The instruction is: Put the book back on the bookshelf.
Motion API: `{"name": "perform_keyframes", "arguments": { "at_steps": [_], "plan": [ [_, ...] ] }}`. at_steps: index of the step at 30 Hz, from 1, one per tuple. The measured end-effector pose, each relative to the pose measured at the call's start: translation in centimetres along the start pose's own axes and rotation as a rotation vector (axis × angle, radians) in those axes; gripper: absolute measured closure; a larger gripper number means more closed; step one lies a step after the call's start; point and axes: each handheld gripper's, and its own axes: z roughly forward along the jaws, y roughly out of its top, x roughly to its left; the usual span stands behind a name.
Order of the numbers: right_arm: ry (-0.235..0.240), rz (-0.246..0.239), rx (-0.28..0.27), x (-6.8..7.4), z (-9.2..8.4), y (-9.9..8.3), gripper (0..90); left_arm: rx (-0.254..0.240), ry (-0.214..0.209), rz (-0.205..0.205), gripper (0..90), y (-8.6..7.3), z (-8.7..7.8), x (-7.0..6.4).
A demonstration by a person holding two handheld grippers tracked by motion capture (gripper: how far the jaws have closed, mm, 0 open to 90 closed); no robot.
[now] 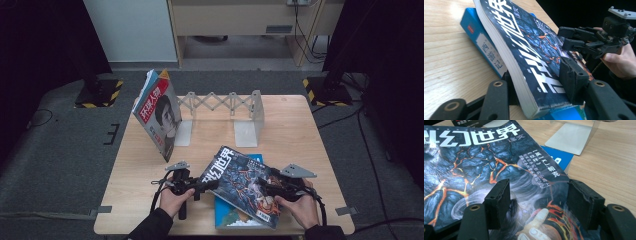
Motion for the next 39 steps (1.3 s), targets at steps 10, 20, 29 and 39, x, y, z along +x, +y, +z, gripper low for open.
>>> {"name": "perform_keyframes", "arguments": {
  "at_steps": [10, 20, 29, 39],
  "plan": [
    [-0.018, 0.054, -0.036, -1.0, -0.7, 0.2, 29.0, -0.019, -0.022, 0.006, 64.2, 0.6, -0.6, -1.0],
    [-0.119, 0.105, -0.092, -3.7, -2.4, 0.1, 27.9, -0.043, -0.045, -0.014, 71.7, 1.9, -1.2, -2.2],
    [-0.208, 0.121, -0.086, -6.1, -3.5, -0.5, 26.9, -0.074, -0.090, -0.065, 77.7, 2.7, -1.2, -2.9],
    [-0.272, 0.132, -0.053, -8.2, -4.0, -1.2, 26.7, -0.089, -0.146, -0.071, 81.5, 3.6, -0.2, -4.3]
  ]
}}
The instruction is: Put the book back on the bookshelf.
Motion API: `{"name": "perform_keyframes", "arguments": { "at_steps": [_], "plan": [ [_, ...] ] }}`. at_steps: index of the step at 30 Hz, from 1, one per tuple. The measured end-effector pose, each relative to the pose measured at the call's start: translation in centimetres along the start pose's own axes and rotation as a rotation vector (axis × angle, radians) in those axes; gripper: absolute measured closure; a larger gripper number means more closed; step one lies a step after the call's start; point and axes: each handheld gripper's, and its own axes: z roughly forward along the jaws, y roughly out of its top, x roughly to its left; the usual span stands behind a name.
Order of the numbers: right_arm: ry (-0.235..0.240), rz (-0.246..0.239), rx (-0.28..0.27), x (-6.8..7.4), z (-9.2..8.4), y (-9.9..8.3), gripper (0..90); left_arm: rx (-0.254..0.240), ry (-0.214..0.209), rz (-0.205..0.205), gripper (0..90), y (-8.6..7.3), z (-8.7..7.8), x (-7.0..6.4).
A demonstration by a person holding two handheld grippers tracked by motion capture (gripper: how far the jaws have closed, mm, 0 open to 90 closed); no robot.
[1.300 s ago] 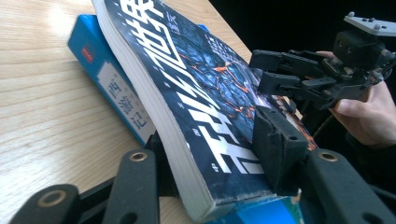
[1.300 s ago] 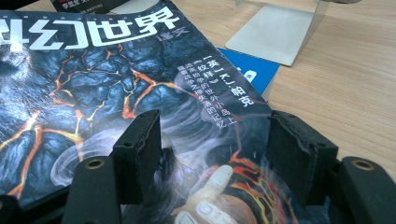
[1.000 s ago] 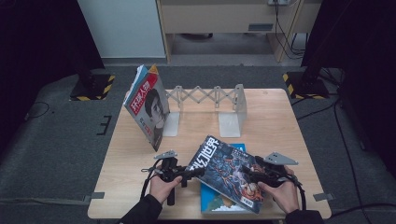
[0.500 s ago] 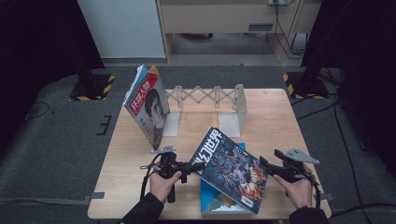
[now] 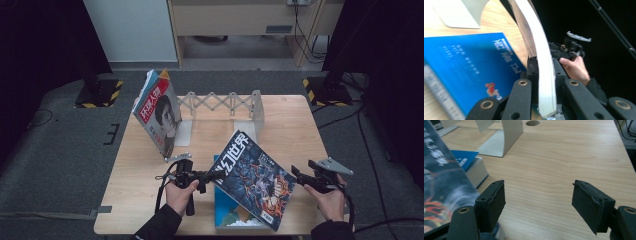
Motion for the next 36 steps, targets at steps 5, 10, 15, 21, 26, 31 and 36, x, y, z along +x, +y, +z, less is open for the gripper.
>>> {"name": "perform_keyframes", "arguments": {
  "at_steps": [5, 10, 15, 21, 26, 31, 36],
  "plan": [
    [-0.028, 0.009, 0.023, -1.1, -0.1, -0.5, 26.5, -0.011, -0.032, 0.022, 82.1, 0.8, 0.6, -1.1],
    [-0.046, 0.009, 0.045, -1.7, 0.0, -0.7, 26.3, -0.020, -0.068, 0.017, 82.1, 1.3, 1.0, -1.7],
    [-0.046, 0.007, 0.045, -1.8, 0.1, -0.7, 26.1, -0.038, -0.107, -0.004, 82.2, 1.5, 0.8, -2.1],
    [-0.042, 0.009, 0.046, -1.7, 0.2, -0.8, 25.6, -0.059, -0.138, -0.010, 82.3, 1.8, 0.5, -2.8],
    [-0.044, 0.005, 0.050, -1.8, 0.2, -0.8, 25.7, -0.075, -0.149, 0.006, 82.3, 2.2, 0.0, -3.4],
    [-0.042, 0.004, 0.050, -1.8, 0.2, -0.8, 25.7, -0.111, -0.130, 0.034, 82.2, 2.9, -1.1, -3.4],
    [-0.039, -0.005, 0.057, -1.8, 0.3, -0.9, 25.6, -0.156, -0.108, 0.062, 82.2, 3.9, -2.8, -3.7]
  ]
}}
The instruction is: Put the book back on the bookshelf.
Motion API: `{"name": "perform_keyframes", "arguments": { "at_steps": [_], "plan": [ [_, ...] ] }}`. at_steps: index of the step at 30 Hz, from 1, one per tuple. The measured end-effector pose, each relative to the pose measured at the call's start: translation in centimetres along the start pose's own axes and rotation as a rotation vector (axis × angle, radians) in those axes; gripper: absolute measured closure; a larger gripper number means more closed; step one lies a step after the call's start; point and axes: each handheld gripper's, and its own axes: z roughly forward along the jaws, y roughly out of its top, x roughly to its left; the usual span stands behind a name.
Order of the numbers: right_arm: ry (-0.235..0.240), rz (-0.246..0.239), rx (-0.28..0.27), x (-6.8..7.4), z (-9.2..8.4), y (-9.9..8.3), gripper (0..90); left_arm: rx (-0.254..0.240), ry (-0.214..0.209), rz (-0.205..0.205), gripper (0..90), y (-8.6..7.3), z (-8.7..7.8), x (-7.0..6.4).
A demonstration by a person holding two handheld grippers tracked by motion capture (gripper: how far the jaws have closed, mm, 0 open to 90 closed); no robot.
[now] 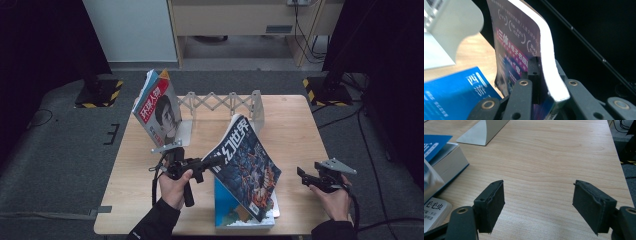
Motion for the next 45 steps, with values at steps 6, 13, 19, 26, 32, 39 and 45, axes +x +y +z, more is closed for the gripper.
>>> {"name": "perform_keyframes", "arguments": {
  "at_steps": [6, 13, 19, 26, 32, 39, 45],
  "plan": [
    [0.000, -0.010, 0.009, 0.1, 0.1, 0.0, 24.6, -0.065, 0.015, 0.007, 82.2, 1.2, -2.0, 0.1],
    [0.010, -0.047, 0.065, 0.4, 0.8, -0.5, 20.1, -0.127, 0.074, 0.038, 82.2, 2.5, -4.5, 0.3],
    [0.024, -0.070, 0.112, 0.6, 1.3, -1.0, 18.3, -0.167, 0.107, 0.048, 82.2, 3.3, -6.1, 0.6],
    [0.031, -0.064, 0.172, 0.8, 1.8, -1.4, 16.4, -0.223, 0.113, 0.056, 82.2, 4.2, -8.2, 0.4],
    [0.035, -0.084, 0.175, 0.9, 2.0, -1.6, 13.0, -0.262, 0.123, 0.062, 82.2, 4.8, -9.7, 0.3],
    [0.035, -0.096, 0.176, 1.0, 2.1, -1.7, 10.6, -0.292, 0.167, 0.064, 82.1, 5.2, -11.2, 0.9],
    [0.041, -0.099, 0.180, 1.1, 2.1, -1.7, 9.5, -0.317, 0.189, 0.070, 82.2, 5.6, -12.5, 1.1]
  ]
}}
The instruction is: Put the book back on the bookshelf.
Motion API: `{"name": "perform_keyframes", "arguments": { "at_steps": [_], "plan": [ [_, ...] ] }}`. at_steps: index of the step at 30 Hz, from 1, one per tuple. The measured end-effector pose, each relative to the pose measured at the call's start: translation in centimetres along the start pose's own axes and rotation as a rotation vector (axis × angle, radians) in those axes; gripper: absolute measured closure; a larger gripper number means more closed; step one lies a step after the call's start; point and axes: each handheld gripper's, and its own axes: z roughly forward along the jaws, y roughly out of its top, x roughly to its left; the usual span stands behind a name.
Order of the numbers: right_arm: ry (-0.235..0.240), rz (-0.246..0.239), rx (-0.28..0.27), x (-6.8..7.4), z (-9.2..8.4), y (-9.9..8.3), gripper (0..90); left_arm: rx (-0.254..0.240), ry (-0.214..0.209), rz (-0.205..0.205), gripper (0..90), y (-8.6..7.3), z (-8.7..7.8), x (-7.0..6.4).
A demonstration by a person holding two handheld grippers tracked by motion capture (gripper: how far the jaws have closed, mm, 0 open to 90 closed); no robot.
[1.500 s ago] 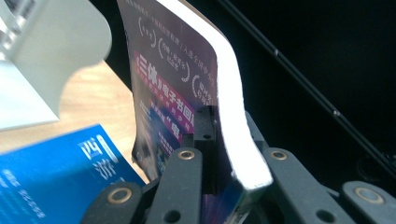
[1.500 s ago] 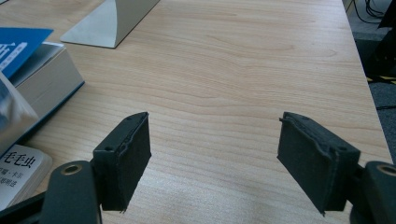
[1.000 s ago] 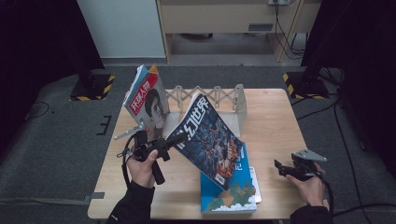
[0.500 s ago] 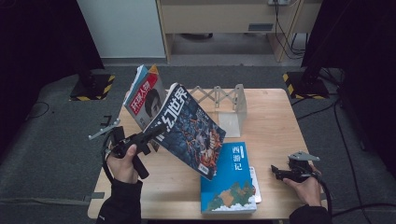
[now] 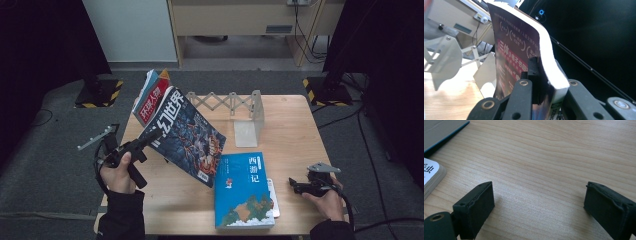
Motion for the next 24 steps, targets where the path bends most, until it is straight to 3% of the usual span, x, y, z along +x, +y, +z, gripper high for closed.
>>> {"name": "perform_keyframes", "arguments": {
  "at_steps": [13, 24],
  "plan": [
    [0.004, -0.001, 0.001, 0.0, 0.0, 0.0, 8.9, -0.008, 0.080, 0.058, 82.1, 1.2, -1.5, 0.7],
    [0.007, -0.003, 0.004, 0.0, 0.1, 0.0, 8.3, -0.001, 0.190, 0.106, 82.2, 2.3, -1.9, 2.0]
  ]
}}
